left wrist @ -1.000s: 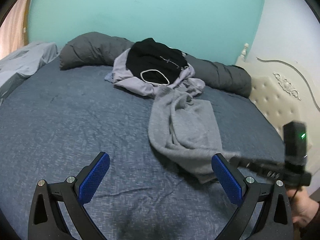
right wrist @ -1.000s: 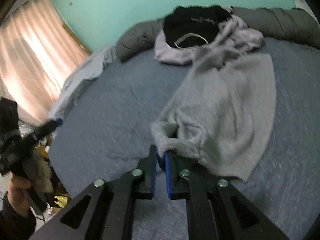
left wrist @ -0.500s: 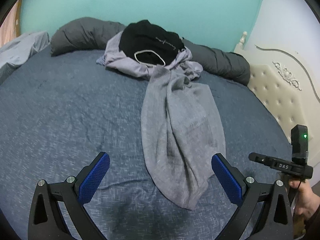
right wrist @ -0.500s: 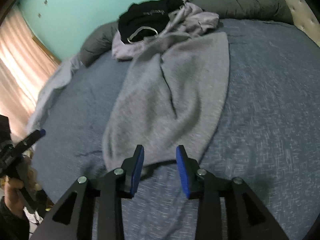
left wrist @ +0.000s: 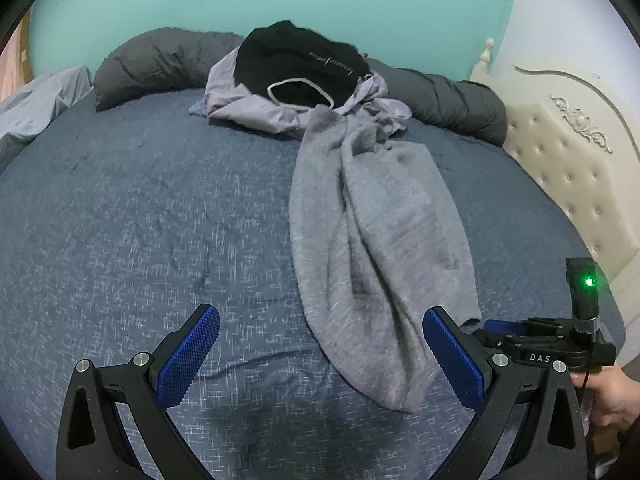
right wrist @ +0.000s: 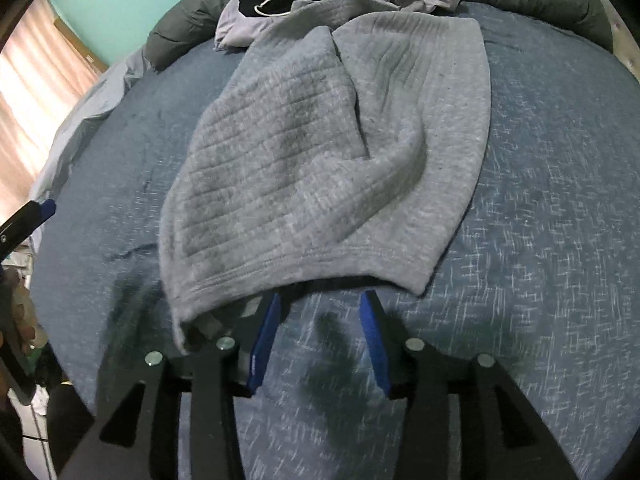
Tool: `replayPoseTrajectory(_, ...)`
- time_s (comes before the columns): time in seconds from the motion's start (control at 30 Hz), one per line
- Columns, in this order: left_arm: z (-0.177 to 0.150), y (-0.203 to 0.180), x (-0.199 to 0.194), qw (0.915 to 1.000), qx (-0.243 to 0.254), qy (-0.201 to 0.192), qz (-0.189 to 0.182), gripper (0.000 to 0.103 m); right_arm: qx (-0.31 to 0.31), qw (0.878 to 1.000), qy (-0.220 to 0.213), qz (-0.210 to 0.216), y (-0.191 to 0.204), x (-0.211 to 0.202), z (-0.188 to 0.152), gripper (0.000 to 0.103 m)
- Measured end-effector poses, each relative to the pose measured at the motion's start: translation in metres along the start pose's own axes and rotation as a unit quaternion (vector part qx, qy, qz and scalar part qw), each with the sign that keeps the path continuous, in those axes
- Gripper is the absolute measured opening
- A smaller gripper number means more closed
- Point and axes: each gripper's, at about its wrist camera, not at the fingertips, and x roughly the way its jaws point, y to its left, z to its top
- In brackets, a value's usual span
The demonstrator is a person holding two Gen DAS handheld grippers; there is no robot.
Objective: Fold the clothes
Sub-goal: 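Lower the left gripper to the sweatshirt hem beside the right gripper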
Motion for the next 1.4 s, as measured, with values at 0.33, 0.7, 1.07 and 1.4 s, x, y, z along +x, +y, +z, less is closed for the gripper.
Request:
replayPoseTrajectory(0.33, -0.025, -0.010, 0.038, 0.9983, 0.023, 0.052, -0.012, 0.103, 0.055, 0.997, 0.011, -0.055, -0.060, 0.015, -0.005, 0.044)
replayPoseTrajectory(0.7, -0.036, -0.008, 0.079, 0.9962, -0.010, 0.086, -0.004, 0.103, 0.055, 0.998, 0.012, -0.037, -0.098, 0.012, -0.019, 0.049)
replayPoseTrajectory(1.07, -0.050, -0.010, 0.118, 0.9915, -0.015, 0.129, 0.004, 0.092, 0.053, 0.998, 0.011, -0.025, -0.110, 0.016, -0.024, 0.049)
replayPoseTrajectory(1.4, -0.057, -0.008, 0.131, 0.9895, -0.039, 0.139, -0.001, 0.090, 0.051, 0.998, 0.013, -0.022, -0.106, 0.021, -0.012, 0.049)
